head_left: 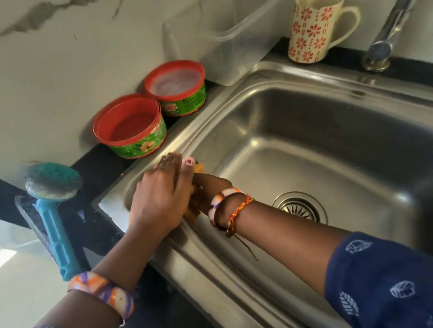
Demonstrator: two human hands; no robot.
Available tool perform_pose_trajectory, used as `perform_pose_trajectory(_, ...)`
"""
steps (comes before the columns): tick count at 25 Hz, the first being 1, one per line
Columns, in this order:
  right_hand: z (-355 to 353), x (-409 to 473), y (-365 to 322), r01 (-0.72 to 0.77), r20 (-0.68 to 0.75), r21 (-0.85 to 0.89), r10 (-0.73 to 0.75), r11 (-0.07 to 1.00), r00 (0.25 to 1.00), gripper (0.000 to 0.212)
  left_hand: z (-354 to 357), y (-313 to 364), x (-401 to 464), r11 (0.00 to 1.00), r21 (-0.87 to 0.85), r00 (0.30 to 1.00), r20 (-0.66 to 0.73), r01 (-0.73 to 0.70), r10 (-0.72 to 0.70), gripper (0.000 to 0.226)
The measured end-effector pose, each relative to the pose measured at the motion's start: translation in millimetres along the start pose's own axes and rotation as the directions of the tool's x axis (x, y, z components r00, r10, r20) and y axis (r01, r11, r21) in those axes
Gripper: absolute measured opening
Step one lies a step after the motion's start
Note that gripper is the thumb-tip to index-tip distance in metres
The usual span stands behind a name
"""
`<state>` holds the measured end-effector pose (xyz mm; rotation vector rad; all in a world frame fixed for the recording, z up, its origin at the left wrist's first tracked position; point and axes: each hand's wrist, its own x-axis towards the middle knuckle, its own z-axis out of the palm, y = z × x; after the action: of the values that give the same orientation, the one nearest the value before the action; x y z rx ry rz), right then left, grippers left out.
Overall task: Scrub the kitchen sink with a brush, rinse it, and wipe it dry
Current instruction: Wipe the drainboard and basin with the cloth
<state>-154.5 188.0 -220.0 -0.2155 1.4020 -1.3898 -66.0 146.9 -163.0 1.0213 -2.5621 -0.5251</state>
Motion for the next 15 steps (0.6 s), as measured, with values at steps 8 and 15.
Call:
perform_pose_trajectory(8, 6.0, -33.0, -15.5, -0.054, -0.074, -0.055, 0.05, 0.997, 0.996, 0.017, -2.8, -4.8, -1.5, 0.963, -0.27, 0.994, -0.108, -0.009, -0.021, 0.082)
perform_pose_trajectory(15, 23.4, -46.0, -3.9, 0.125, -0.136, 0.099, -0.111, 0.987, 0.984, 0.021, -6.5, -7.2, -7.1, 0.917, -0.399, 0.997, -0.071, 0.011, -0.042, 0.065)
